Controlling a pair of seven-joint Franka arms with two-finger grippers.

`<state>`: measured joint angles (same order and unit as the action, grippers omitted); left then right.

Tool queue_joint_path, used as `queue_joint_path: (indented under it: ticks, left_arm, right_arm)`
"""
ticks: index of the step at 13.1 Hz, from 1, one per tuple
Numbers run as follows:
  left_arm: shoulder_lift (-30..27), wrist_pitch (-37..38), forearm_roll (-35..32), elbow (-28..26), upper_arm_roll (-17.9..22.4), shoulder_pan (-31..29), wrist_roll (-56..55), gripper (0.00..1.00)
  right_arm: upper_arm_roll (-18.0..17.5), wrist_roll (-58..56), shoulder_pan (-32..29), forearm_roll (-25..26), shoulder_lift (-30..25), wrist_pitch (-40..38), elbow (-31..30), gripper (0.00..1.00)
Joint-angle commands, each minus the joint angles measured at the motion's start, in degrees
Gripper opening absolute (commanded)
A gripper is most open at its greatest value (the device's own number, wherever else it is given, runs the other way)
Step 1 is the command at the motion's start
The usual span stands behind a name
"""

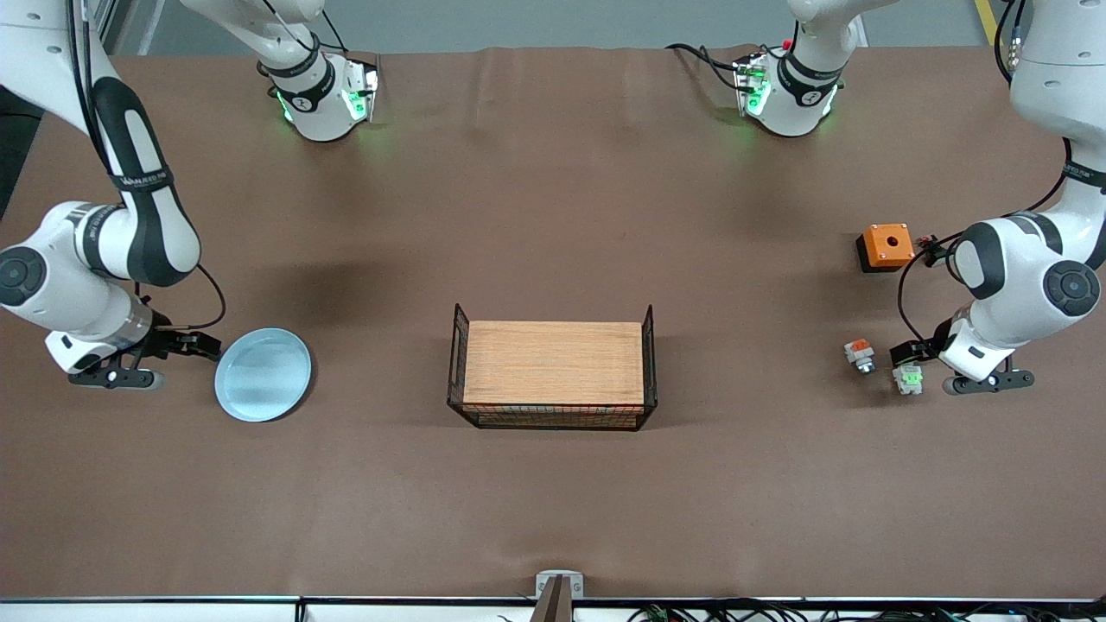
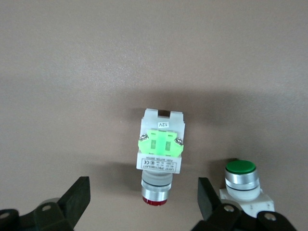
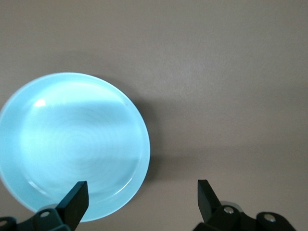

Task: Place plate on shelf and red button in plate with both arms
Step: 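Lower the right gripper to the plate rim while the left gripper grasps the button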

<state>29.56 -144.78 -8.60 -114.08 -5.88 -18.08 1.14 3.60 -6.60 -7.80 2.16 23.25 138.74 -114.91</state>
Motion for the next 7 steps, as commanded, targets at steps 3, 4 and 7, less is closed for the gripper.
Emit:
queue_joint_path:
  ticks: [3,4,7]
  left_arm:
    - [2.6,-2.7,-1.3,0.3,-0.4,-0.6,0.4,0.97]
    - [2.7,-2.7,-1.3,0.3,-0.4,-0.7,0.4,0.95]
    - [3.1,-2.7,-1.3,0.3,-0.4,-0.7,0.4,0.87]
  right_arm:
    - [-0.7,-0.1,-1.7,-2.1,5.2,1.4,0.7,1.00]
    - [-0.7,-0.3,-1.8,-4.2,6.1,1.4,0.9,0.99]
    - [-0.7,-0.3,-1.8,-5.4,7.8,1.4,1.6,0.88]
